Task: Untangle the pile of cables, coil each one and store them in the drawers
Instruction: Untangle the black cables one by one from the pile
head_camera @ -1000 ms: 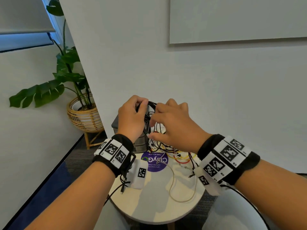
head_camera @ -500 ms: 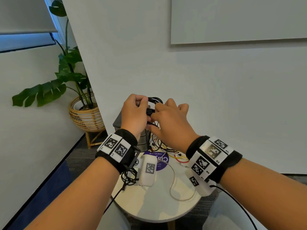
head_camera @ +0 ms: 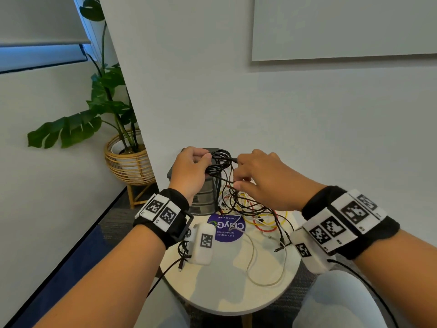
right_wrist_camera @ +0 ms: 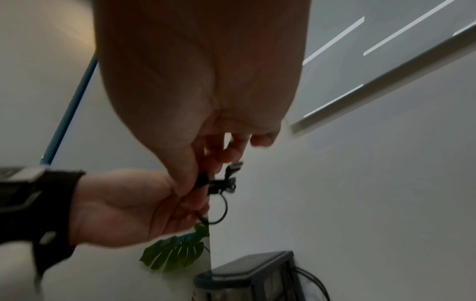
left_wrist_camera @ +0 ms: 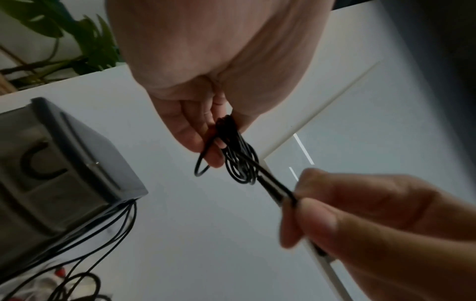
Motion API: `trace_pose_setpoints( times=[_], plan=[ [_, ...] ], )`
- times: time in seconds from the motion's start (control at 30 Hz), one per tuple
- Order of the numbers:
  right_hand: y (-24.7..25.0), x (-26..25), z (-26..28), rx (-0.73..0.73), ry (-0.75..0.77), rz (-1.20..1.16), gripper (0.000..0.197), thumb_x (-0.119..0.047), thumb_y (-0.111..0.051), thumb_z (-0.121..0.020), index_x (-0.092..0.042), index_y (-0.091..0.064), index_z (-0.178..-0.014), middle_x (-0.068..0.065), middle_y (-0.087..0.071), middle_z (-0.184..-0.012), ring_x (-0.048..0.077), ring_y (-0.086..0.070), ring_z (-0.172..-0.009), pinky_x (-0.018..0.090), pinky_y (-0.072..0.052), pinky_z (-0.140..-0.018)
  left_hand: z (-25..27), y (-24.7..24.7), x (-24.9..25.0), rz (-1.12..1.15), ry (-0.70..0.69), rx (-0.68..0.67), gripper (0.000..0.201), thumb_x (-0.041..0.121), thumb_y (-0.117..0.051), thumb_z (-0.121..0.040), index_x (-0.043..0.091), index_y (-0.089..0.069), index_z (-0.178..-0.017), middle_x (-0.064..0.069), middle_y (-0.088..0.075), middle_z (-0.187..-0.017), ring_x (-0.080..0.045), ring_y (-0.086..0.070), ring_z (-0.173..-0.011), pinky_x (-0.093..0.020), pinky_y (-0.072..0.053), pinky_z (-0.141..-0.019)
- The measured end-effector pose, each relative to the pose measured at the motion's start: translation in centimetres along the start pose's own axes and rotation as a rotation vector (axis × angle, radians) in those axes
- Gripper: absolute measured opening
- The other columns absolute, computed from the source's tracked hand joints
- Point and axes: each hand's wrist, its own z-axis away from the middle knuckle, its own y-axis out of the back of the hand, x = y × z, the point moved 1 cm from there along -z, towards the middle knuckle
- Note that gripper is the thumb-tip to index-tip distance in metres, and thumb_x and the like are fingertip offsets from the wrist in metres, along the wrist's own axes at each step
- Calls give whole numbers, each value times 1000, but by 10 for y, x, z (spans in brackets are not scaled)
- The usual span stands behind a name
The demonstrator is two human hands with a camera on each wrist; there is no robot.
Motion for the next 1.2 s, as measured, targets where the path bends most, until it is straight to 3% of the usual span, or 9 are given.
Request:
trace_pose_setpoints(
  times=[0.17,0.33,0.47,0.63,0.83,0.93,1.0,1.07,1.2],
  plan=[
    [10,-3,-2,123,-28,-120,23,-29,-57,-100,-27,-56,-77,-12,-54,-69,12,-56,-66,31,-40,-61,5,-11,9,-196,-250,12,11,19,-61,-101,17,-66,-111,10,-67,-99,3,-63,-91,-9,-48,-74],
    [27,2,-12,343,-177,-364,4,-18,-73,-88,-16,-76,-85,-8,-67,-73,7,-63,-68,11,-45,-58,14,-18,18,-184,-446,-19,15,17,-64,-100,15,-69,-113,7,-71,-104,-3,-65,-98,-17,-52,-85],
    [19,7,-17,456,-260,-592,18,-12,-78,-84,-17,-67,-97,-1,-69,-76,9,-66,-67,15,-49,-61,20,-22,25,-183,-543,29,16,17,-63,-100,14,-68,-115,5,-70,-105,-4,-64,-100,-23,-54,-87],
    [6,-2,-17,614,-266,-753,35,-9,-76,-85,-20,-54,-109,0,-73,-73,1,-67,-64,7,-45,-57,20,-27,25,-138,-521,68,16,16,-59,-102,14,-68,-115,3,-69,-106,-9,-65,-102,-39,-56,-89],
    [1,-12,-21,619,-253,-675,30,-5,-66,-81,-25,-63,-104,-1,-67,-63,5,-59,-53,10,-41,-50,23,-36,29,78,-295,-17,31,18,-39,-107,35,-63,-111,1,-65,-120,-13,-62,-115,-46,-54,-99],
    [3,-14,-21,638,-241,-572,29,-7,-62,-84,-25,-72,-104,-9,-61,-63,2,-56,-58,6,-38,-55,28,-38,36,207,-213,-21,34,15,-36,-108,30,-66,-111,1,-68,-118,-16,-64,-114,-49,-54,-99],
    [6,-16,-21,638,-234,-524,33,-9,-62,-86,-25,-76,-111,-10,-67,-72,2,-60,-64,7,-42,-61,28,-41,37,268,-160,0,30,14,-36,-109,25,-63,-118,-2,-66,-121,-17,-63,-116,-46,-54,-101],
    [8,-19,-21,611,-221,-494,33,-11,-64,-88,-26,-77,-114,-7,-72,-79,7,-64,-69,19,-51,-69,28,-42,37,329,-104,11,28,15,-36,-109,28,-57,-121,-5,-62,-125,-17,-62,-116,-41,-54,-100],
    [14,-19,-23,561,-251,-460,32,-12,-66,-89,-24,-77,-116,-5,-70,-81,7,-61,-69,22,-50,-69,26,-43,39,386,-92,-24,28,10,-35,-109,23,-57,-120,-1,-60,-112,-7,-58,-87,-18,-53,-74]
  ],
)
